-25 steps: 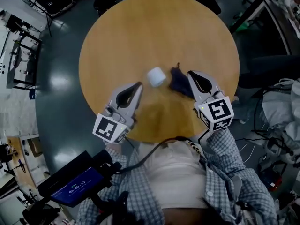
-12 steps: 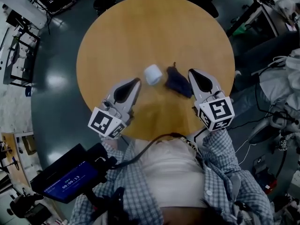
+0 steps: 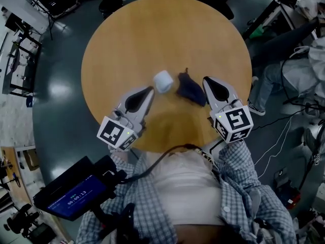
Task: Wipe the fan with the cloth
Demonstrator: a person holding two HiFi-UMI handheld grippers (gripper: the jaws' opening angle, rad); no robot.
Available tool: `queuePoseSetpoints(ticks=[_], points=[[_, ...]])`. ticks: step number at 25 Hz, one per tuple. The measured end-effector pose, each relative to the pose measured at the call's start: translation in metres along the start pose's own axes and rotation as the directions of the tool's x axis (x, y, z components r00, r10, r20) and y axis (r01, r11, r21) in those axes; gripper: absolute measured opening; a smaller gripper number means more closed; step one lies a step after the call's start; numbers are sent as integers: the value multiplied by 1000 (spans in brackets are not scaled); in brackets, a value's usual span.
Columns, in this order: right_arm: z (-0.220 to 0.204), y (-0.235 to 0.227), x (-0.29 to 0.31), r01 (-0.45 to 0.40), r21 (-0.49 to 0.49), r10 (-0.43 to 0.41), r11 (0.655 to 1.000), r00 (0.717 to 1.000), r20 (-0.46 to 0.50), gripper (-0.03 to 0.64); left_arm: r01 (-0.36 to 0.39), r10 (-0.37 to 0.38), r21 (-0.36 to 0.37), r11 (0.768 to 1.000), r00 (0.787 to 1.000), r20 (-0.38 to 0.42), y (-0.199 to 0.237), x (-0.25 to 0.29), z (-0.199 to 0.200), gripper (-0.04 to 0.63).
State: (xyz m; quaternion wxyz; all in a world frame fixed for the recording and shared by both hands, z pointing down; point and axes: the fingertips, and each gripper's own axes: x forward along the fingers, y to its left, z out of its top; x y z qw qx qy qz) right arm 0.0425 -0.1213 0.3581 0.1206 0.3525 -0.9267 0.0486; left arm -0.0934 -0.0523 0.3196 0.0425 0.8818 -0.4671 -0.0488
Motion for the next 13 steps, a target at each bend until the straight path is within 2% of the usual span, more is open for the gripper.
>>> queuePoseSetpoints(ticks=[6,13], points=[[-5,7,2,-14,0,14,1000,1000,-2,3,6,-6,-1,1000,1000,-5,0,-6,-6,0],[0,7,4,-33,1,33,999,999,-5,3,-20,20,-4,1000,1000,3,5,-7,-1,1]])
